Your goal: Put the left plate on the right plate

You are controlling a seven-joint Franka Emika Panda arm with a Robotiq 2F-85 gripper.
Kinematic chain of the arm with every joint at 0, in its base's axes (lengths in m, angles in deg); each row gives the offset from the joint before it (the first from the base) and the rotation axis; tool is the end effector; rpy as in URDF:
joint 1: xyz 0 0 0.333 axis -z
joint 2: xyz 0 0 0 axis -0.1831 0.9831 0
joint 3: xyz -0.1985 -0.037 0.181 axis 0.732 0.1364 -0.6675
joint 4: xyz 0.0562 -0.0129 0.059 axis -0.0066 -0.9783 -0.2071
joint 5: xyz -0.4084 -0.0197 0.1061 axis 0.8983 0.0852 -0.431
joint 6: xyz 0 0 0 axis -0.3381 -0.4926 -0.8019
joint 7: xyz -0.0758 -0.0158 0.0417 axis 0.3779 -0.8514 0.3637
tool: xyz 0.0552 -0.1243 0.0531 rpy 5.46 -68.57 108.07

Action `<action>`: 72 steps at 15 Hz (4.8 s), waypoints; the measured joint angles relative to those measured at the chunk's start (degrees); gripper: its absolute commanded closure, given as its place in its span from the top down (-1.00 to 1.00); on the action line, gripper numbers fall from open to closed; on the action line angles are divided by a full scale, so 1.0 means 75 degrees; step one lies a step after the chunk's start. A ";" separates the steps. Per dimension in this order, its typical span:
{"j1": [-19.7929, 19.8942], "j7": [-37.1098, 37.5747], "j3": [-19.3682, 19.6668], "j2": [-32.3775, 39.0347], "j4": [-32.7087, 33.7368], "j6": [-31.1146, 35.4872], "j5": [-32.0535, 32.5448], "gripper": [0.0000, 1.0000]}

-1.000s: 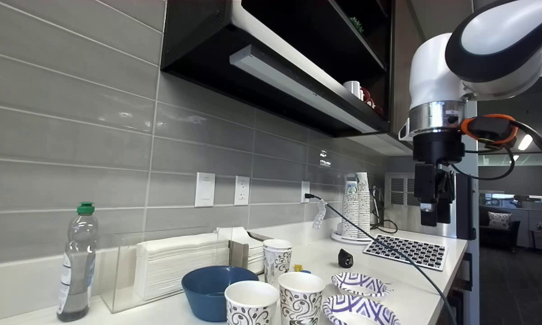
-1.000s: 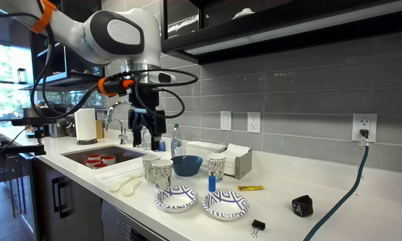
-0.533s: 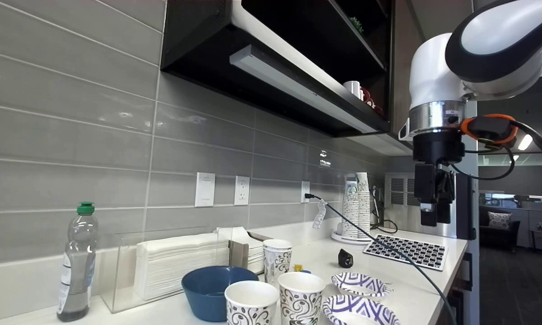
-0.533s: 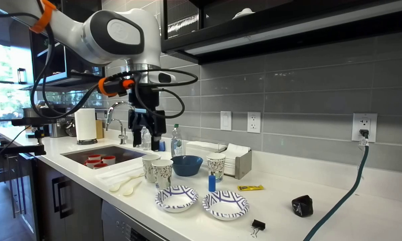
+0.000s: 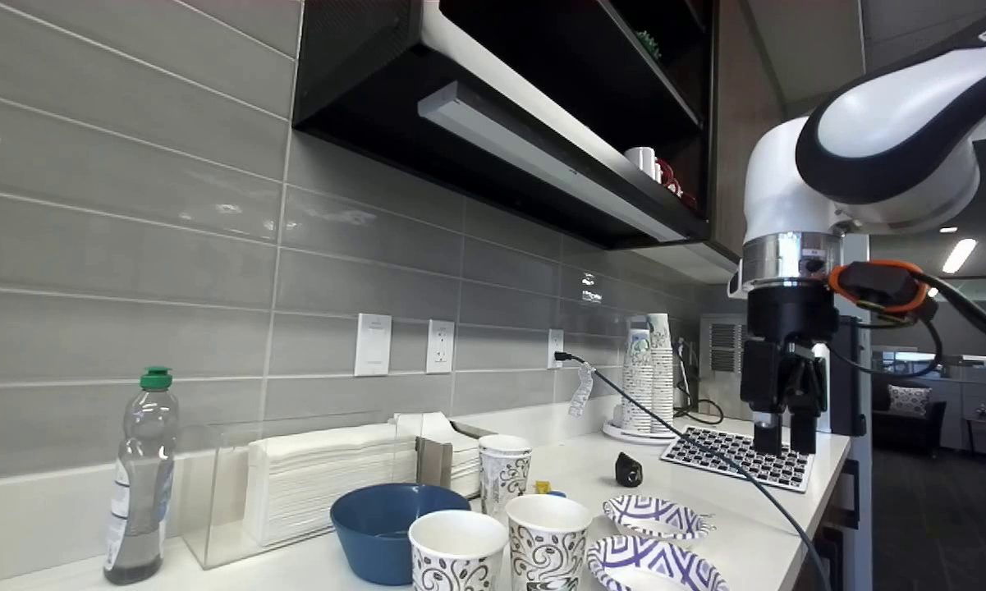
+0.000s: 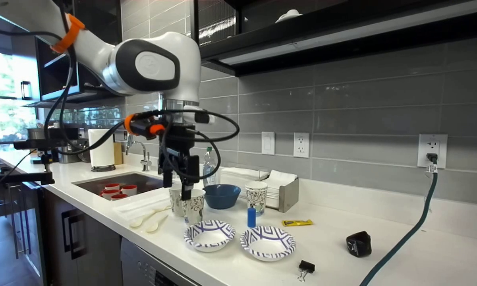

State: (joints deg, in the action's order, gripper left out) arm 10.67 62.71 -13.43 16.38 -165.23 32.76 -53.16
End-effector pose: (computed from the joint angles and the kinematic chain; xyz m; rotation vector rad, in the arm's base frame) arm 0.4223 -0.0124 0.3491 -3.0553 0.1400 0.0044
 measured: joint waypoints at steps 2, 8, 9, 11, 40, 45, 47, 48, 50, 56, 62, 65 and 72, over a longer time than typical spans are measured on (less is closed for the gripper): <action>0.0015 -0.0001 0.0093 0.0280 -0.0284 0.0701 -0.0208 1.00; 0.0048 0.0150 0.0118 0.1523 -0.0816 0.3140 -0.0397 1.00; 0.0080 0.0222 0.0100 0.1796 -0.0816 0.3519 -0.0350 1.00; 0.0150 0.0270 0.0062 0.2241 -0.0778 0.3945 -0.0319 1.00; 0.0296 0.0637 0.0165 0.4234 0.0743 0.3817 -0.0048 -0.98; 0.0295 0.0387 0.0163 0.4007 0.0748 0.3443 -0.0150 -0.98; 0.0295 0.0101 0.0163 0.3902 0.0745 0.3218 -0.0377 -0.97; 0.0295 -0.0104 0.0163 0.3853 0.0741 0.3100 -0.0542 -0.97; 0.0295 -0.0585 0.0173 0.3743 0.0707 0.2900 -0.0967 -0.97; 0.0296 -0.1701 0.0421 0.3291 0.0524 0.2618 -0.1957 -0.89; 0.0295 -0.1924 0.0539 0.3069 0.0407 0.2410 -0.2027 -0.97; 0.0296 -0.1895 0.0548 0.3078 0.0422 0.2433 -0.2023 -0.97; 0.0552 -0.1663 0.0890 0.2873 0.1078 0.2663 -0.2024 -0.97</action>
State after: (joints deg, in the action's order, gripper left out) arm 14.81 50.24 -6.76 37.93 -157.14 52.73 -68.33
